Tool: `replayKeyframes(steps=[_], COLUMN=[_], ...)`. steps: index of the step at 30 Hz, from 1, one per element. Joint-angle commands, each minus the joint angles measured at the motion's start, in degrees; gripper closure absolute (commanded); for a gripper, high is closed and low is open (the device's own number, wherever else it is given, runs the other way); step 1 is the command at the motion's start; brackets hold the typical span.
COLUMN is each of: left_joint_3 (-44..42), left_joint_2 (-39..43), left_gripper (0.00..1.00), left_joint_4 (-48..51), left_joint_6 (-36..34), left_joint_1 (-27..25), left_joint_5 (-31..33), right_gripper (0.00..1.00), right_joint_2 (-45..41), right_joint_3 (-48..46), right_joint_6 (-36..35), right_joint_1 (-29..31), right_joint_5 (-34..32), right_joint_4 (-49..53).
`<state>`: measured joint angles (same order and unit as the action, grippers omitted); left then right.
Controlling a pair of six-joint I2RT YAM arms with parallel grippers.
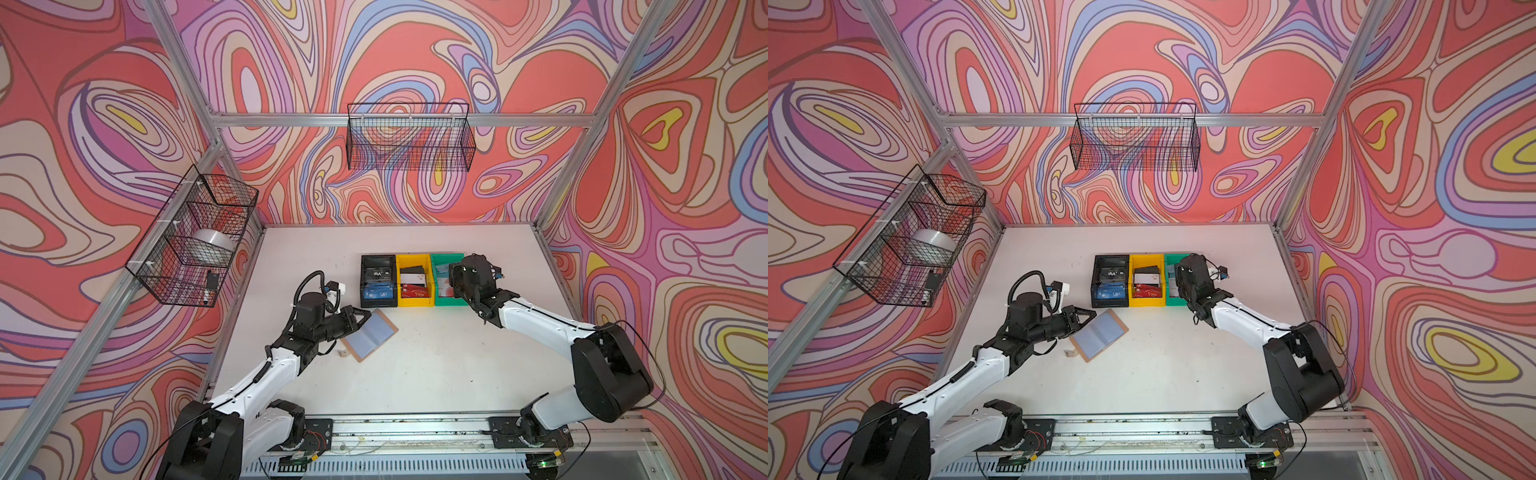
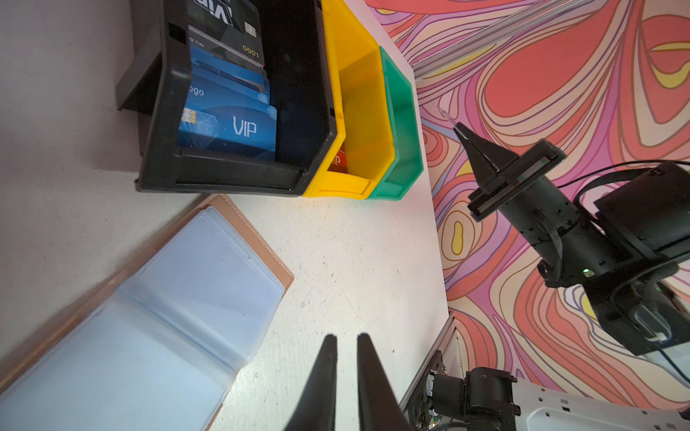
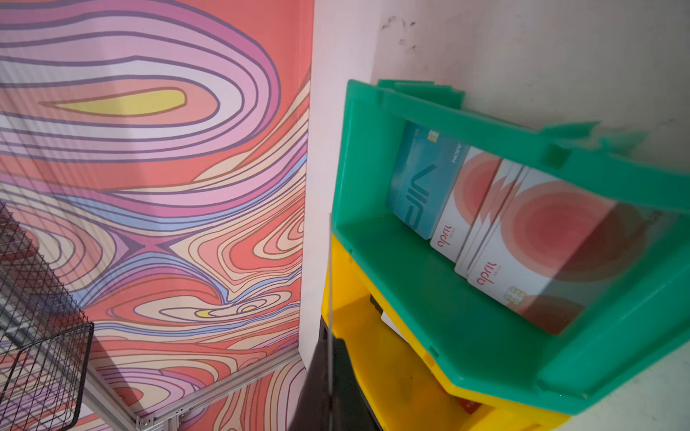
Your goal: Take the credit cards out of the card holder
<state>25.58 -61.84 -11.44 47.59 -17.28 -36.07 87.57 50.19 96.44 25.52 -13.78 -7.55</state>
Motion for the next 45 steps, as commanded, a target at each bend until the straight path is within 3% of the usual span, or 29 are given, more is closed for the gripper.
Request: replayKeyframes(steps=[1,11,24,45], left_joint_3=[0.1,0.3,0.8,1.2], left_joint_2=[0.7,0.2,0.1,0.3], left_gripper=[0.85,0.85,0.85,0.85], left_joint_4=[1.1,1.5,2.1,3.9], left_joint_6=[-0.5,-0.3,-0.5,-1.4], left_joint_1=[-0.1,-0.2,-0.2,-0.2], left_joint_5=[0.6,1.0,1.4,2.3], right_gripper=[1.0,1.0,1.0,1.0], right_joint_2=[1.1,4.4,11.1,18.0], right_joint_3=[-0.9,1.0,5.3,8.6], right_joint_6=[2.7,4.8,1.2,2.5], right_joint_1=[0.0,0.0,0.0,-1.8], right_joint_5=[-2.9,-7.0,-12.6,-12.1], right_joint_4=[-2.8,-0.5,-4.6,-7.6])
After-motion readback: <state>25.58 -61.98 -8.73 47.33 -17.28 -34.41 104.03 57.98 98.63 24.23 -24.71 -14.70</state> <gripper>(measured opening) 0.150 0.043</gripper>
